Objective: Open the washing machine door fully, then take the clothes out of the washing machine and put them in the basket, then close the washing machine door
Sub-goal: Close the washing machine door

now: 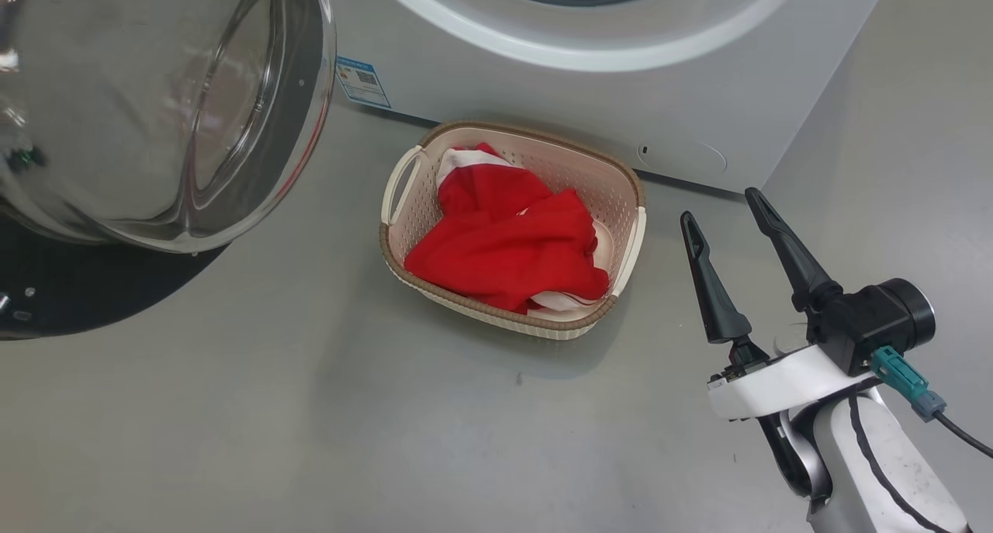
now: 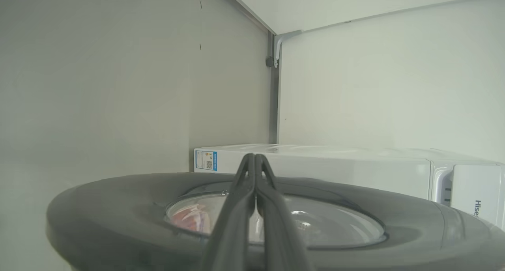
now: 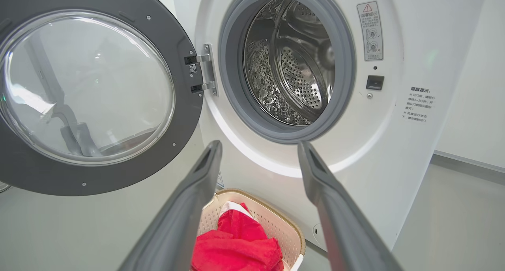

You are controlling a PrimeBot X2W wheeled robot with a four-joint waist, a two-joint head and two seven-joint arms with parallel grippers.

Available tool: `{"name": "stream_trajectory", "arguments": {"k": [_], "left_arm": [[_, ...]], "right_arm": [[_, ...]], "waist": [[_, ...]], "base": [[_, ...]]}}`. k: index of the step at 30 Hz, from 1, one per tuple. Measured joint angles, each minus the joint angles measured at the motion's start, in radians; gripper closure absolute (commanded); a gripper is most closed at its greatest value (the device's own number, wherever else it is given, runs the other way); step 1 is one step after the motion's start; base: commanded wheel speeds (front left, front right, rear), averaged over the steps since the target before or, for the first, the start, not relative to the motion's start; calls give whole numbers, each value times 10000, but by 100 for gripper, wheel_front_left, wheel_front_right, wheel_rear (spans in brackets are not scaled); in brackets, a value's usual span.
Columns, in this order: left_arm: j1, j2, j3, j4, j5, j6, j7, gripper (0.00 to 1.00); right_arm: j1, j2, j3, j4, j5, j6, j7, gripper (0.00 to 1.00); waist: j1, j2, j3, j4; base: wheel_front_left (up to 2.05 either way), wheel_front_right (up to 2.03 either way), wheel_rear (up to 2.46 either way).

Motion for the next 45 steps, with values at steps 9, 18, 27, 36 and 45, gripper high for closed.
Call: {"name": "stream_trajectory", "arguments": {"k": [9, 18, 27, 36, 45], "left_arm": [[125, -94, -702, 46, 15, -539, 1549, 100], [540, -414, -1005, -94, -104, -1216, 2665, 100], [886, -1012, -1202, -263, -633, -1737, 4034, 100], [1303, -1833, -1252, -765, -1298, -2132, 5150, 100], [2018, -2061, -1519, -1499, -1206, -2303, 5288, 100]], "right_arm": [[8, 44, -59, 207, 79, -2, -17, 0], [22, 142, -130, 334, 115, -6, -86, 0], [130, 230, -217, 441, 192, -13, -88, 0], [258, 330, -268, 495, 295, -17, -104, 0], [345, 362, -268, 493, 297, -15, -167, 0]], "waist": [[0, 0, -257, 69], [0, 0, -582, 290], [0, 0, -924, 471], [-1, 0, -1242, 690], [0, 0, -1407, 867]], "base": [[0, 0, 0], [0, 0, 0], [0, 0, 0], [0, 0, 0], [0, 0, 0]]}}
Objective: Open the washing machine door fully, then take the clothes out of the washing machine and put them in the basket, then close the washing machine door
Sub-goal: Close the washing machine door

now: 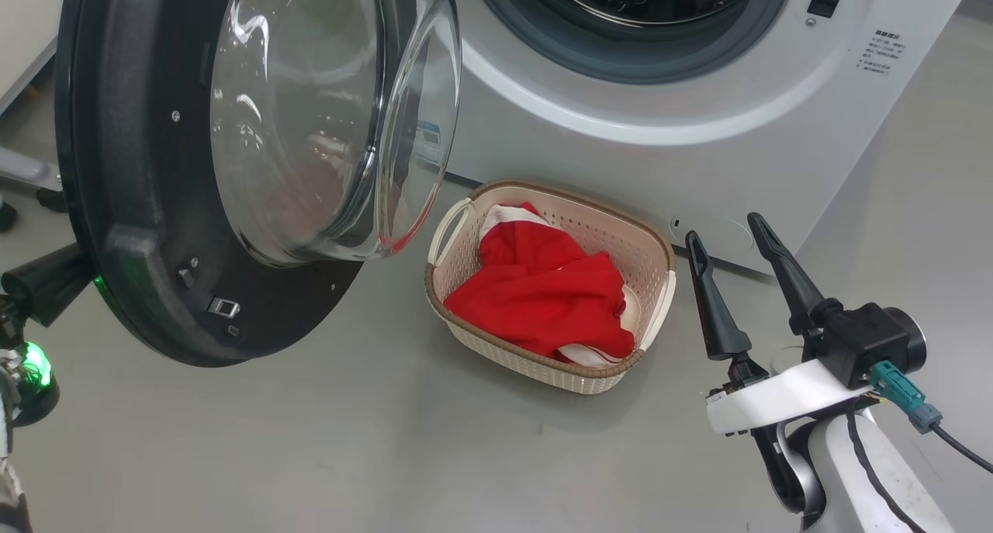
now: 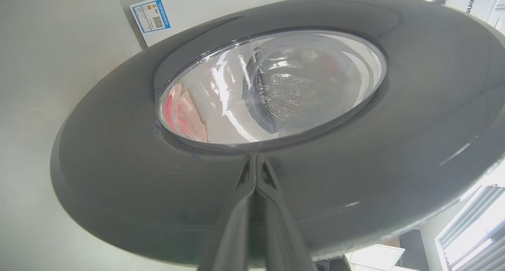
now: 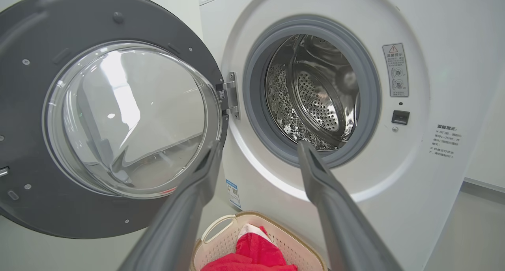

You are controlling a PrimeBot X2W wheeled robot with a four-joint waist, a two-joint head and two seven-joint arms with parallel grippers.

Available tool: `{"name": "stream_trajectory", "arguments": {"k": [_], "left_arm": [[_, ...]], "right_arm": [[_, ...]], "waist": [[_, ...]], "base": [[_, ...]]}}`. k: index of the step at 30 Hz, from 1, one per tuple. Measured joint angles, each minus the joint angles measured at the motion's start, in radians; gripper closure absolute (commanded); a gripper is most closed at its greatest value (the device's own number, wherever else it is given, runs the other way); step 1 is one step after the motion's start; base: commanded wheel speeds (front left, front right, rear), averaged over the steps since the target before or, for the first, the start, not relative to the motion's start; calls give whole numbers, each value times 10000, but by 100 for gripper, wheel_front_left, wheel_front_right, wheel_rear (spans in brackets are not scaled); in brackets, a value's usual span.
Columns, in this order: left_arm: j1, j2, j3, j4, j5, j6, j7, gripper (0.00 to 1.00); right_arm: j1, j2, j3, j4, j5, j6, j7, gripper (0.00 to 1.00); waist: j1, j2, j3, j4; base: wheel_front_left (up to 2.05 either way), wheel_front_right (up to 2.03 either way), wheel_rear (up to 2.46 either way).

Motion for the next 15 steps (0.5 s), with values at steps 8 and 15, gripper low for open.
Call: {"name": "stream_trajectory", "arguments": {"k": [8, 15], "left_arm": [[483, -146, -56, -1206, 667, -176, -1361, 100], [1403, 121, -422, -2667, 1931, -178, -3175, 100]], "right_arm": [[97, 33, -21, 25, 4, -2, -8, 0], [291, 67, -77, 67, 65, -4, -8, 0]], "waist": [[0, 0, -79, 108], [0, 0, -220, 250]], "base": [[0, 0, 0], [0, 0, 0]]}}
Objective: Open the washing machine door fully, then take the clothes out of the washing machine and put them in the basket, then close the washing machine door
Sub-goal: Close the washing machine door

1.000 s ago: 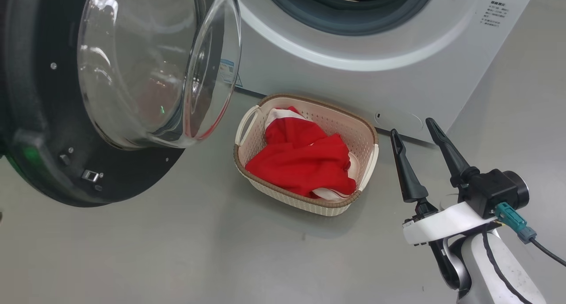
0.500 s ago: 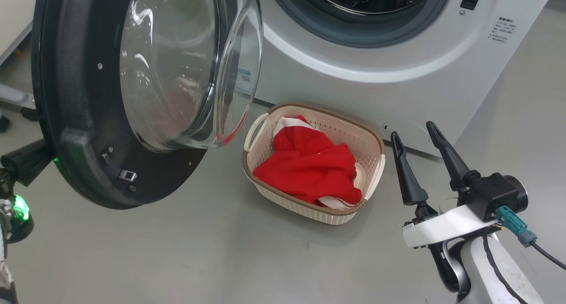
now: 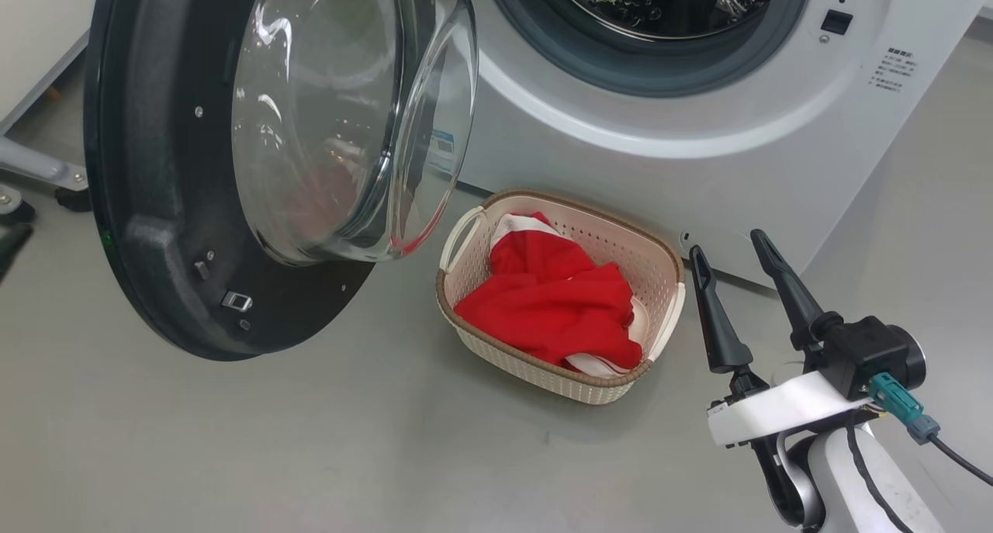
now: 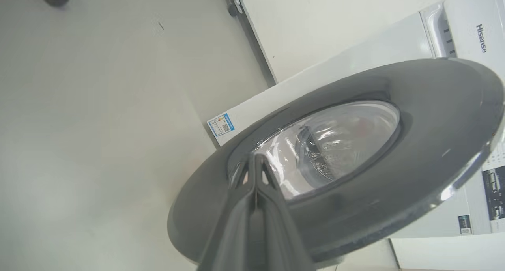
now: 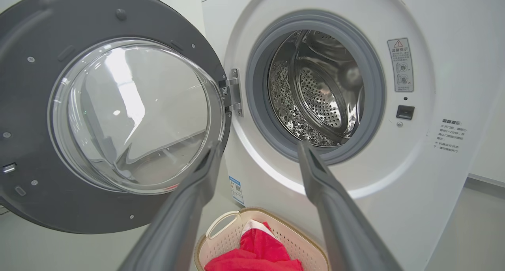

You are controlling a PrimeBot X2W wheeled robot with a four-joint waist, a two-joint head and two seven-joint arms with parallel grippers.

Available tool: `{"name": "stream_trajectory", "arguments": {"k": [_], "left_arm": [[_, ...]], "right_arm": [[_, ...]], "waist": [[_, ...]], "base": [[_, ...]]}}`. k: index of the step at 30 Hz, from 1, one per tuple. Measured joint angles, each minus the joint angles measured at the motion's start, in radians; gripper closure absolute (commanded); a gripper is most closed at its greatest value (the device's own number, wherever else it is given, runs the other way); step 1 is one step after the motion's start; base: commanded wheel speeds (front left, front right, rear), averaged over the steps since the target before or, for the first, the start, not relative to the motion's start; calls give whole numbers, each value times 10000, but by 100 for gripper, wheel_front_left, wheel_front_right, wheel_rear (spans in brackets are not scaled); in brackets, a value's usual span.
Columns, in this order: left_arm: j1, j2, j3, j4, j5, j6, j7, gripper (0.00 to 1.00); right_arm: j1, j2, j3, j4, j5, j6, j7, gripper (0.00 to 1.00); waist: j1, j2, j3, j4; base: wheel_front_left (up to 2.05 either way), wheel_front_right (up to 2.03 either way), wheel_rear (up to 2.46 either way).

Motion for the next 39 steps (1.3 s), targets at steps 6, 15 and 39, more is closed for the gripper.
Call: {"name": "stream_trajectory", "arguments": {"k": [6, 15, 39], "left_arm": [[654, 359, -968, -1639, 1081, 0, -1292, 100], [2544, 765, -2422, -3538, 2610, -6, -3985, 100], [4939, 782, -4126, -3843, 5062, -33, -9321, 0]], "right_arm": [[2, 65, -6, 13, 4, 0, -2, 0], [135, 140, -10, -31, 13, 0, -2, 0], [388, 244, 67, -104, 13, 2, -2, 0]], "waist": [[0, 0, -129, 66], [0, 0, -279, 147], [0, 0, -444, 201]], "base": [[0, 0, 0], [0, 0, 0], [0, 0, 0]]}}
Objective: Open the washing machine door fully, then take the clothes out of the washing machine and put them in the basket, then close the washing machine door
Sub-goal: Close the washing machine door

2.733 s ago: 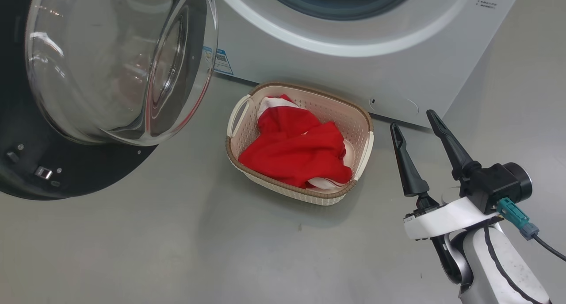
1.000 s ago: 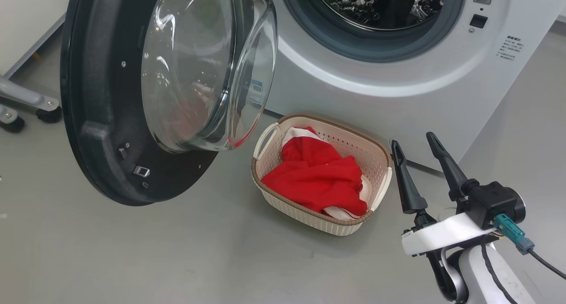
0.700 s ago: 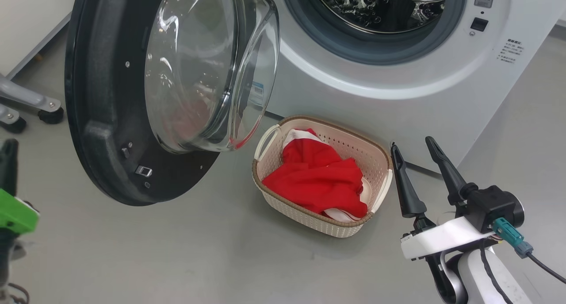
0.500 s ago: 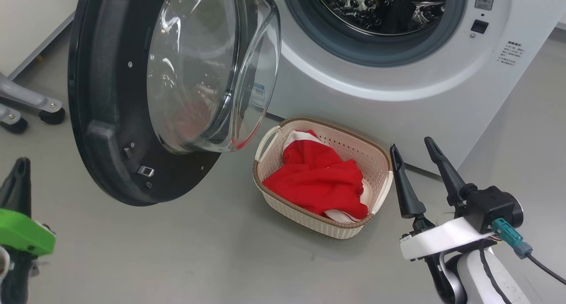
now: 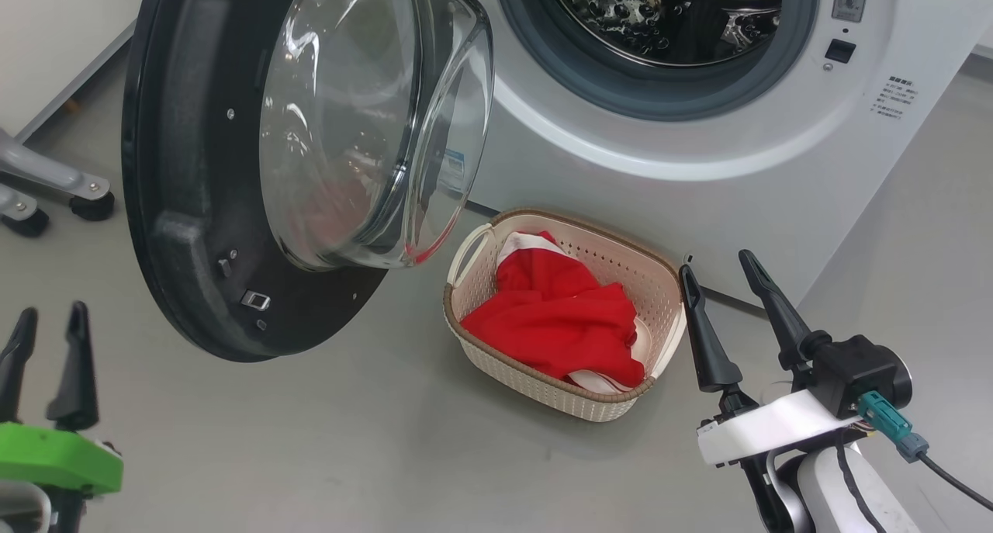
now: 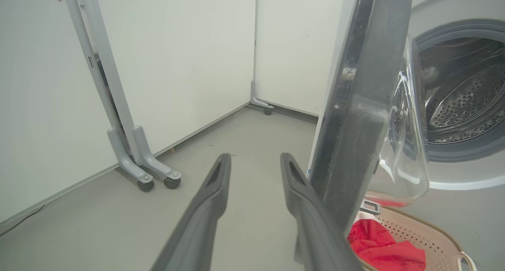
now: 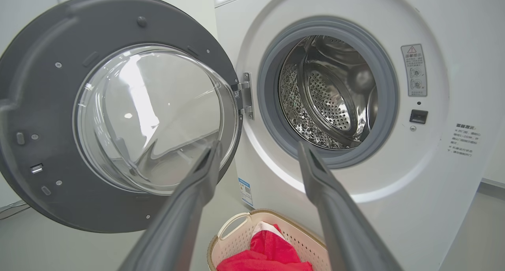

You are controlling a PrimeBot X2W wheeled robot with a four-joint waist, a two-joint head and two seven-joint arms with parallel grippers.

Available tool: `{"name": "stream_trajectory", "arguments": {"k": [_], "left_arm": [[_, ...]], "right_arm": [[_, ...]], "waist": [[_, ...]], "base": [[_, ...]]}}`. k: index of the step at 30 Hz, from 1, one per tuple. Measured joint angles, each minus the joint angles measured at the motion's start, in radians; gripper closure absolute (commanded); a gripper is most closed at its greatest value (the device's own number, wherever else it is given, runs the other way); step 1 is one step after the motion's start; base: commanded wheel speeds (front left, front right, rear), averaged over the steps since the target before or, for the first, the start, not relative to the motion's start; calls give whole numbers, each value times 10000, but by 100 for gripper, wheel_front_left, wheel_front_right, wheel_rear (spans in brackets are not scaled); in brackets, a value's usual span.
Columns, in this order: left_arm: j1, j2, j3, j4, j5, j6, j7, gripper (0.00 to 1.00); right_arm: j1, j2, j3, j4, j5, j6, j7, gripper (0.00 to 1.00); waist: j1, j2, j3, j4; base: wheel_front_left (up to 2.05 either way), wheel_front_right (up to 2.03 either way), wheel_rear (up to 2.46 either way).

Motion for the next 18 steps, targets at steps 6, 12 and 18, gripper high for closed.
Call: {"name": "stream_trajectory", "arguments": {"k": [6, 12, 18], "left_arm": [[343, 40, -330, 284, 240, 0, -560, 0], [365, 79, -489, 520, 418, 0, -1072, 0], [365, 134, -476, 752, 474, 0, -1350, 0]], "right_arm": [[9, 29, -4, -17, -2, 2, 0, 0], [9, 36, -13, -36, -2, 2, 0, 0], [9, 38, -59, -52, -4, 2, 0, 0]], "waist": [[0, 0, -20, -43], [0, 0, -24, -59], [0, 0, 14, -72]], "base": [[0, 0, 0], [0, 0, 0], [0, 0, 0]]}}
